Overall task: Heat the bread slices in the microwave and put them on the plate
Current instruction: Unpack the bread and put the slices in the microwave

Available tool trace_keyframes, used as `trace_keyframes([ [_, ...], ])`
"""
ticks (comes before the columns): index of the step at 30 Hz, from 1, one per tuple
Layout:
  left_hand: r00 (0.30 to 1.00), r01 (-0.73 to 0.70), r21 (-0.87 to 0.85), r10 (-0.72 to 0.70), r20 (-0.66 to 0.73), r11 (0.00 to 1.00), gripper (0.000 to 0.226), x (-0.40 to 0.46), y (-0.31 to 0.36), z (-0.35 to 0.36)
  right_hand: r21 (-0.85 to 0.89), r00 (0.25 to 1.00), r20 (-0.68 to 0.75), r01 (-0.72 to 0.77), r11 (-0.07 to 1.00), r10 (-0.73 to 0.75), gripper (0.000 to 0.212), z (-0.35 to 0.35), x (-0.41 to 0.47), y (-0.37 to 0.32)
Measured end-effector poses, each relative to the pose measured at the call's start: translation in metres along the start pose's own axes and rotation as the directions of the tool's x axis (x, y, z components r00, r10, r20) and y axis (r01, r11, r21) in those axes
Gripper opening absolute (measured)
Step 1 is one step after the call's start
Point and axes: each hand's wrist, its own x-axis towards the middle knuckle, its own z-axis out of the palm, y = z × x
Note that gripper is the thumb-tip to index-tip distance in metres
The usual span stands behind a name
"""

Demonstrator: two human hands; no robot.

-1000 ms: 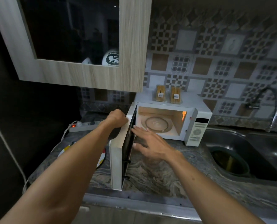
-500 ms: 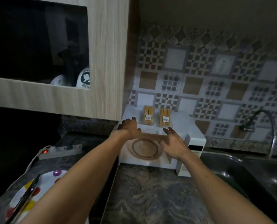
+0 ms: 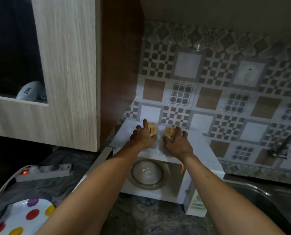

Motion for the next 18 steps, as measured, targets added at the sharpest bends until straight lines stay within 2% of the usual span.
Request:
trace_keyframes([
  [8, 0.998, 0.030, -0.044, -0.028, 0.057, 0.999, 0.099, 0.023, 0.007, 0.009, -0.100, 0.997, 0.011, -0.077, 0.992, 0.078, 0.101, 0.013, 0.018, -0.008],
  [13, 0.998, 0.052, -0.113, -0.047, 0.046, 0.992, 0.103, 0.019, 0.009, 0.003, -0.065, 0.993, 0.043, -0.111, 0.992, 0.114, 0.101, 0.009, 0.015, -0.007],
  [18, 0.991, 0.082, -0.189, -0.059, 0.124, 0.979, 0.105, -0.003, 0.000, -0.011, 0.012, 0.993, 0.039, -0.114, 0.993, 0.114, 0.101, 0.003, -0.009, -0.001],
])
